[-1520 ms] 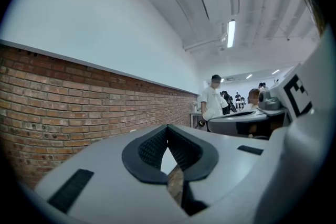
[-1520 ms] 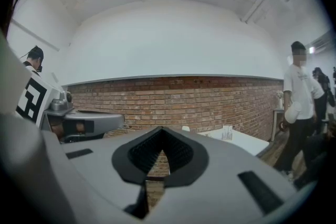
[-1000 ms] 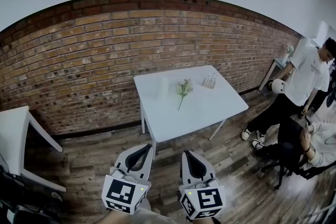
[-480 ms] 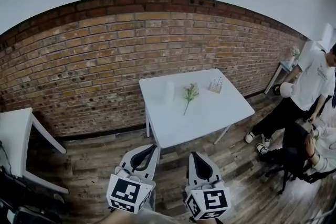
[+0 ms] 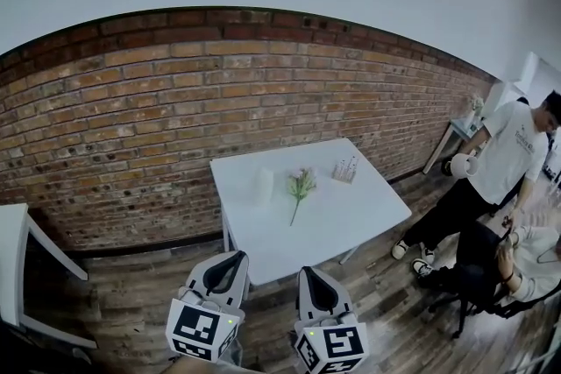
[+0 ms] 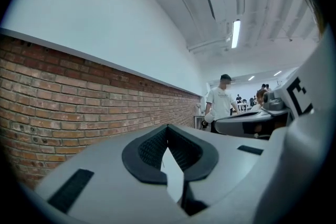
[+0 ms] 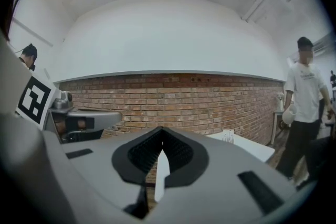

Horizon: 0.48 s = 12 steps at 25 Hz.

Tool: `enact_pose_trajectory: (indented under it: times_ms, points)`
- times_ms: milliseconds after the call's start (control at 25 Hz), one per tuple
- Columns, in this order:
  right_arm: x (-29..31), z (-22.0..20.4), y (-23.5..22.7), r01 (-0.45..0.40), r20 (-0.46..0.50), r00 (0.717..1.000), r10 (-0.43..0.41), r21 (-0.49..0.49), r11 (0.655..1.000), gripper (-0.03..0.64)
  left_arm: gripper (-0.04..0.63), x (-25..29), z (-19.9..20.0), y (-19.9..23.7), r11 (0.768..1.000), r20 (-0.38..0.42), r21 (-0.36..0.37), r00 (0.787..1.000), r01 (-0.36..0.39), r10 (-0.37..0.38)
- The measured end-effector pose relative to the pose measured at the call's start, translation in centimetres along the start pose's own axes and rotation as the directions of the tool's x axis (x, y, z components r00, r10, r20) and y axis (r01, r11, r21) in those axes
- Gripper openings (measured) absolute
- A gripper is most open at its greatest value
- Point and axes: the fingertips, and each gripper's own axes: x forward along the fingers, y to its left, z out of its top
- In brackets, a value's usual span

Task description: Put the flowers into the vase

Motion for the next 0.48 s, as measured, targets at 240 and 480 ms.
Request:
enact_pose_trajectory:
  times_ms: [240,480]
  points:
    - [4.9,0.1,-1.1,0.028,-0.025,0.999,-0.028,0.002,1.0,0.006,0.008,4.3,-0.6,3.3,0.999,-0.02,-0.023,0.999,0.028,-0.028]
    - [8.5,0.1,-1.9,0.054,-0.046,0.997,-0.055,-0.009,0.998,0.006,0.008,8.1,-1.6,5.7,0.995,-0.037,-0.07,0.997,0.068,-0.07]
